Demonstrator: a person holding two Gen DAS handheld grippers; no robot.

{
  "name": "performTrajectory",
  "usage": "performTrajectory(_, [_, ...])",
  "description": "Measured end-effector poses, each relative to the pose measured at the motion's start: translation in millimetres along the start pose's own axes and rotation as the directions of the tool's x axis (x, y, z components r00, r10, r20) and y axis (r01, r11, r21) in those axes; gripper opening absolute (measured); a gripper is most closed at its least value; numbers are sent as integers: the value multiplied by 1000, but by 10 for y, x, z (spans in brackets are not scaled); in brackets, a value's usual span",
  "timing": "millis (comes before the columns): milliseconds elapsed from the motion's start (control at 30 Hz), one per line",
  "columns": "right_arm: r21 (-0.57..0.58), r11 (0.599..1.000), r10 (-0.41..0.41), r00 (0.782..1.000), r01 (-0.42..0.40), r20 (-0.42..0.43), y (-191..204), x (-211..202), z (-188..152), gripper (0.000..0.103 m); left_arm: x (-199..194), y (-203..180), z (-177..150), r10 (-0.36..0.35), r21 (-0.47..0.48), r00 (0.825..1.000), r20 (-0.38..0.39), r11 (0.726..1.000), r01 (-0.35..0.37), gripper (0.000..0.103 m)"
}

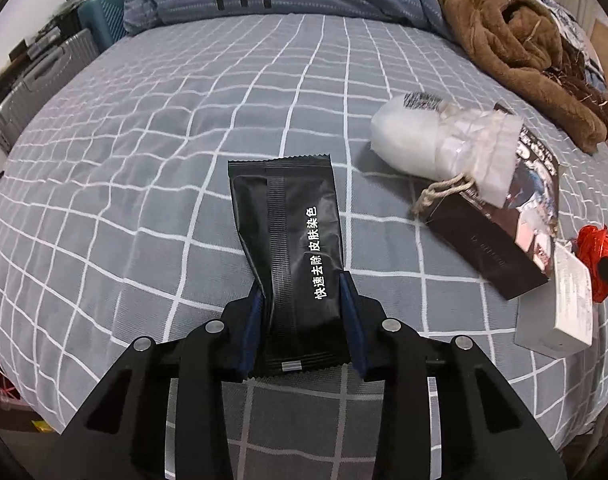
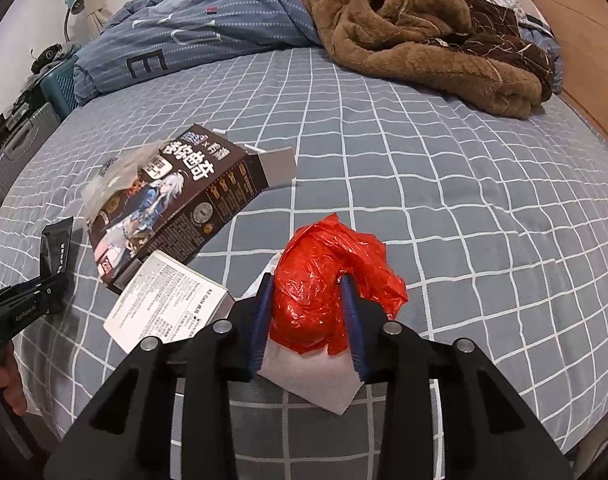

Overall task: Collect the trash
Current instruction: 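Lift the black sachet and red bag and carry them toward the bin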

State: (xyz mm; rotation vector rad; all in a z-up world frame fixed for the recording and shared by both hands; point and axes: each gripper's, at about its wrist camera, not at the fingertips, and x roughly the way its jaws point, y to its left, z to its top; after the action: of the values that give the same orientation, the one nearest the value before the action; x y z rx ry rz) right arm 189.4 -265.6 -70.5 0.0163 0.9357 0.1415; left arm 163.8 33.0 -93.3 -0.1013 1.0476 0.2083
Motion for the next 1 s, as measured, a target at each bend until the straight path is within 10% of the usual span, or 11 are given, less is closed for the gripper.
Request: performTrajectory(1000, [-24,999,-34,996,37,85,29,-603,-181,32,-573,-69,-313,-79,27,995,57,997,78,35])
